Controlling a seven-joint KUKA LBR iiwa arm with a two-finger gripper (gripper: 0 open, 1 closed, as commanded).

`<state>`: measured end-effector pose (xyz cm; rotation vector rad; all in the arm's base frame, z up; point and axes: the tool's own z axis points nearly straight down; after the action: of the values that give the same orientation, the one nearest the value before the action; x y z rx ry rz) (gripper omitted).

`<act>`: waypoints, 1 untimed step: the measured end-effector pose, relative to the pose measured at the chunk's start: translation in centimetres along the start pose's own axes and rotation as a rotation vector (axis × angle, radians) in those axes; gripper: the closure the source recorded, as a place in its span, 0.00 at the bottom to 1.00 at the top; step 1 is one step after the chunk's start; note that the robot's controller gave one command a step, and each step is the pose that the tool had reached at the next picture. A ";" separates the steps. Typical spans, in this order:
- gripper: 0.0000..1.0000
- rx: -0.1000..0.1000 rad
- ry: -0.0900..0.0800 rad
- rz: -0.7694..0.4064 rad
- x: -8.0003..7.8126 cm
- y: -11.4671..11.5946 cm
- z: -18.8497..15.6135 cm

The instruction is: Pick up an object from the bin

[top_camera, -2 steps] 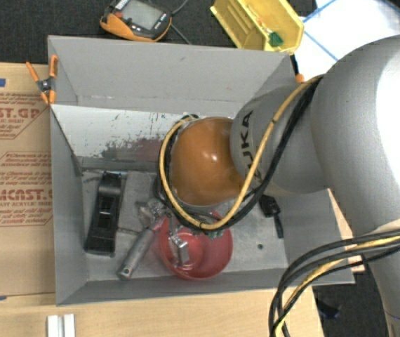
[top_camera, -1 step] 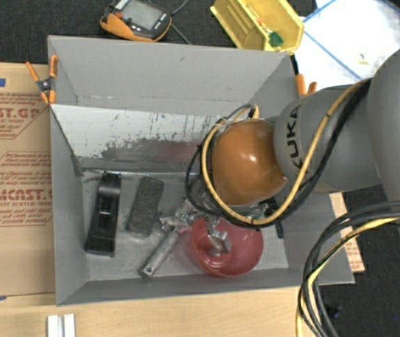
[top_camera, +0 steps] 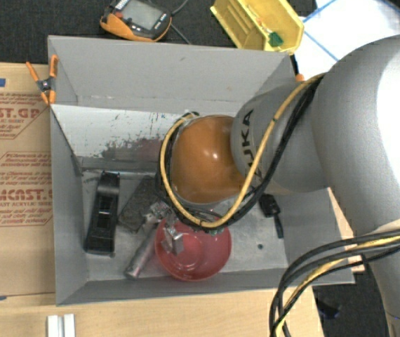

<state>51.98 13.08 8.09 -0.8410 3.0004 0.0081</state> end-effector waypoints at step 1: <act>1.00 0.000 0.000 0.001 0.0 0.0 0.0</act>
Offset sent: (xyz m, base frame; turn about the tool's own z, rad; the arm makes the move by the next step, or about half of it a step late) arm 0.0000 -0.0001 0.0039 0.0006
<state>51.98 13.08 8.09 -0.8400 3.0008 0.0082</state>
